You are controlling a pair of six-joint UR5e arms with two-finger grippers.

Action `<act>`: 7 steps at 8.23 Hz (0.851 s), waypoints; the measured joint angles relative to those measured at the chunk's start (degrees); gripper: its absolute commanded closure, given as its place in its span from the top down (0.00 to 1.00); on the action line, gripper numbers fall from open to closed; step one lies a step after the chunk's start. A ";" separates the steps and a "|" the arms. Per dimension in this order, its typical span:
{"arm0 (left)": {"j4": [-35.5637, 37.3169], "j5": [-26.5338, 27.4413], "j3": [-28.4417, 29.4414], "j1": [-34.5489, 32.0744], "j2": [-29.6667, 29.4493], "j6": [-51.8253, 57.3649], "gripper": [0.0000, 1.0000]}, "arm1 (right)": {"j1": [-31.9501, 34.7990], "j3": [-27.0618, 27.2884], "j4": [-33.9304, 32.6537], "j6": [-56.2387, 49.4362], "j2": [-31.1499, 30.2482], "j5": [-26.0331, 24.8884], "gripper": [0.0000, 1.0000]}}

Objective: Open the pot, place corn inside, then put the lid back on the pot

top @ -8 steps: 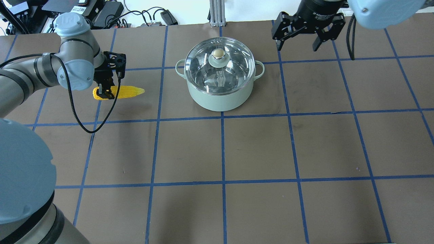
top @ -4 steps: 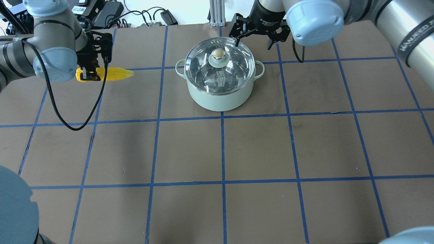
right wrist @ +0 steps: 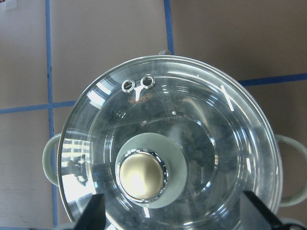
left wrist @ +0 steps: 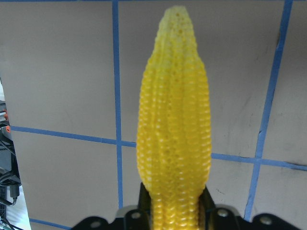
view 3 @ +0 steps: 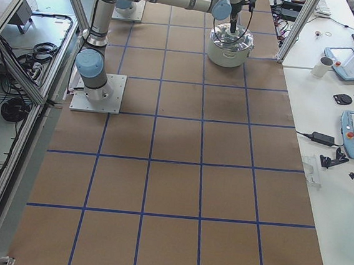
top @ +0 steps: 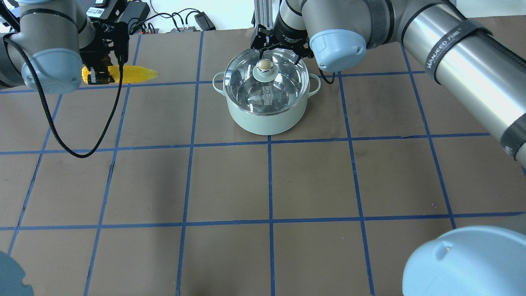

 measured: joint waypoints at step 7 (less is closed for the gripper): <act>-0.05 0.03 0.03 -0.21 1.43 0.00 0.00 | 1.66 -2.27 -2.96 3.62 4.71 0.56 0.82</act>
